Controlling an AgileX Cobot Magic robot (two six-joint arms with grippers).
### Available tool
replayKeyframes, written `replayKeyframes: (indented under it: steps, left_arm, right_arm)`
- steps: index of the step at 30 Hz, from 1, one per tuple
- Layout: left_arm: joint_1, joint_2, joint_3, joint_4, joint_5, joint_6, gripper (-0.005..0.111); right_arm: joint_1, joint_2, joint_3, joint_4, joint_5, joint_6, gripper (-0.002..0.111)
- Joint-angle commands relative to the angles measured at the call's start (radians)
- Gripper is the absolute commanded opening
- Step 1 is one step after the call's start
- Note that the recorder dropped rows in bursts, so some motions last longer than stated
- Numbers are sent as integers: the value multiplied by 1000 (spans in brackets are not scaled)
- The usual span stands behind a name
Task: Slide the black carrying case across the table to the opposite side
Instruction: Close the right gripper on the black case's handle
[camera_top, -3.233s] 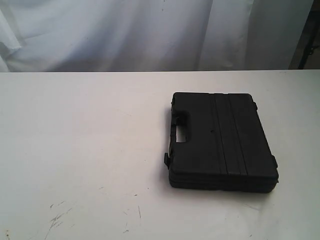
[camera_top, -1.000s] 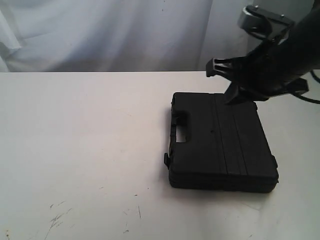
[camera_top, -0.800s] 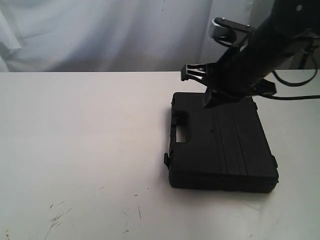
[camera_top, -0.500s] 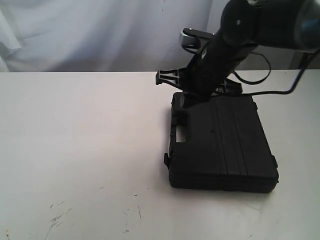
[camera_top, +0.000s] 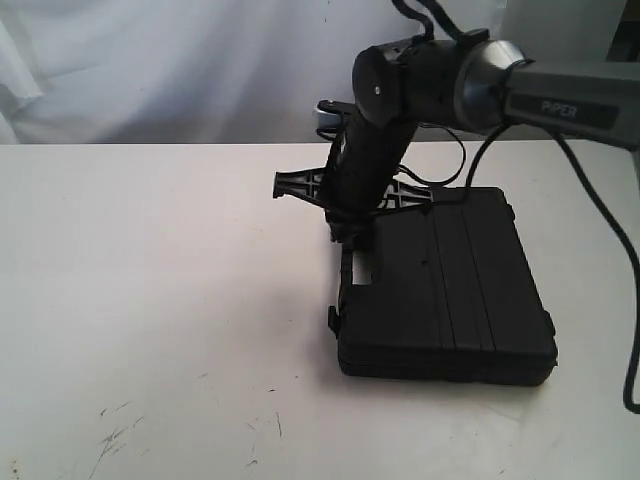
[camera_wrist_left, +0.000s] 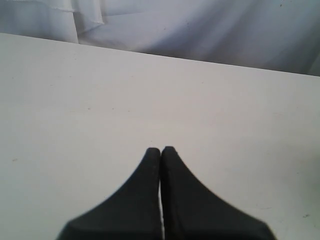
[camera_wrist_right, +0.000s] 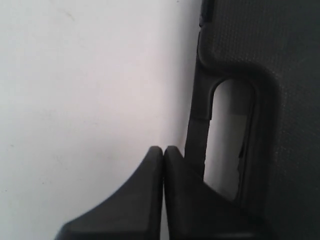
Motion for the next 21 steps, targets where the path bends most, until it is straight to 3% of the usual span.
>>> replayKeyframes:
  steps: [1, 10, 14, 17, 21]
  left_arm:
    - [1, -5, 5, 3, -5, -1, 0]
    - [1, -5, 5, 3, -5, -3, 0]
    - [1, -5, 5, 3, -5, -3, 0]
    - [1, -5, 5, 3, -5, -3, 0]
    - [1, -5, 5, 3, -5, -3, 0]
  right_arm:
    - [7, 46, -74, -48, 96, 39, 0]
    - [5, 90, -139, -120, 189, 98, 1]
    - [5, 105, -140, -103, 187, 95, 14]
    - [5, 112, -140, -96, 158, 95, 30]
    - [5, 122, -140, -92, 119, 93, 37]
